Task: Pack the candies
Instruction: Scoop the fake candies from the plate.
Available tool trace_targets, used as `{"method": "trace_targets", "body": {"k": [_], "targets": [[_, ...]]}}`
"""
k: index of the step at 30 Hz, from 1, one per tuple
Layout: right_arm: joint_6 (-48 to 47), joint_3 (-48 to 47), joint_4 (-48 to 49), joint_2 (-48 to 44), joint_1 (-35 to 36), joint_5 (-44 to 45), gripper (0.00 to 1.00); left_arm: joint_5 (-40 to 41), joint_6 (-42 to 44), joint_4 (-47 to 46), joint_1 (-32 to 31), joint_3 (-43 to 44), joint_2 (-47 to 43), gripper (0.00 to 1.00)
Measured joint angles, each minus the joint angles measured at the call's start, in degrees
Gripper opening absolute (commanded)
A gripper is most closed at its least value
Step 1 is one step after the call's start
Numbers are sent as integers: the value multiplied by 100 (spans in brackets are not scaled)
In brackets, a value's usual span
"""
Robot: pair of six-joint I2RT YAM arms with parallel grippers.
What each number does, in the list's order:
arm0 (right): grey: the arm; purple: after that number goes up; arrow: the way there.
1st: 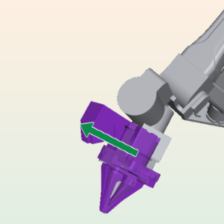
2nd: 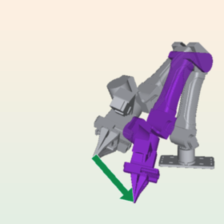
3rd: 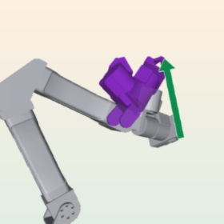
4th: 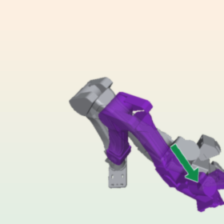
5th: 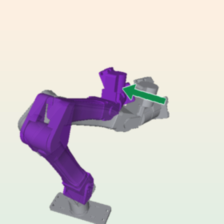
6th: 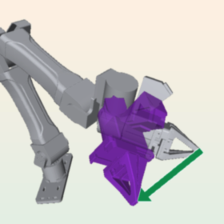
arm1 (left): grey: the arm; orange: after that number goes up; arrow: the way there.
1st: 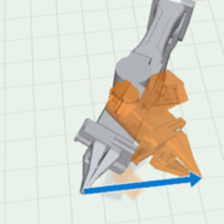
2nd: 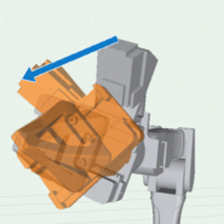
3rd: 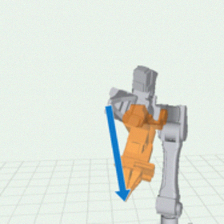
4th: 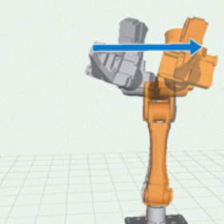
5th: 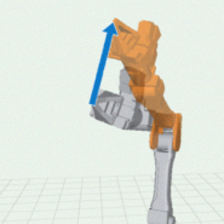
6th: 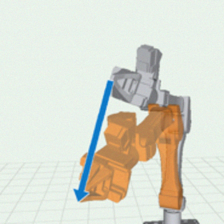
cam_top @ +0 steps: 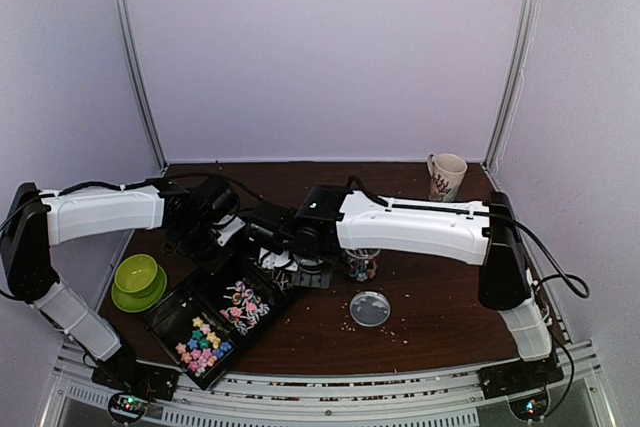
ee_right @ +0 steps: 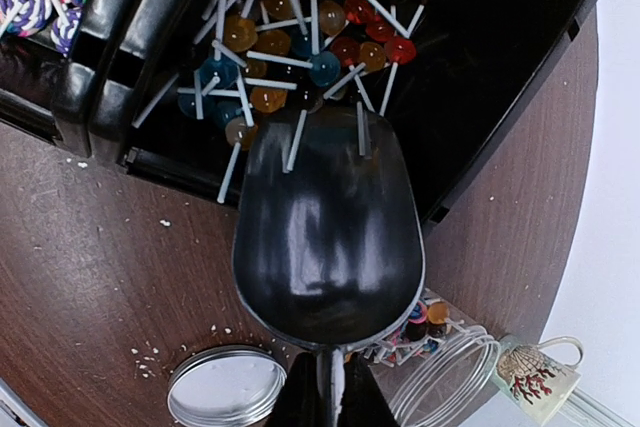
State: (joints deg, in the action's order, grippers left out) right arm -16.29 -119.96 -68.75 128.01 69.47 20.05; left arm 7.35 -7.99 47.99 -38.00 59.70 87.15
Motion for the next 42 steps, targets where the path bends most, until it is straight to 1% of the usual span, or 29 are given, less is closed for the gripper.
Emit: {"method": "trace_targets", "body": {"k": [5,11,17,27,36,42], "targets": [[-149,63,181,-11,-13,-234,0,24,17,63,0,0,-2,0],[-181,590,752,-289,-129,-533,0,61,13,81,13,0,-22,0],[-146,1213,1626,-564,-291,-935,0,131,-26,140,72,0,-48,0],[-136,1952,3353,-726,-302,-1438,0,136,-44,144,94,0,-50,0],[149,2048,4159,-586,-313,-1467,0,55,-48,146,94,-4,-50,0],[398,2328,4848,-527,-323,-1493,0,-37,-68,142,155,-37,-50,0]]}}
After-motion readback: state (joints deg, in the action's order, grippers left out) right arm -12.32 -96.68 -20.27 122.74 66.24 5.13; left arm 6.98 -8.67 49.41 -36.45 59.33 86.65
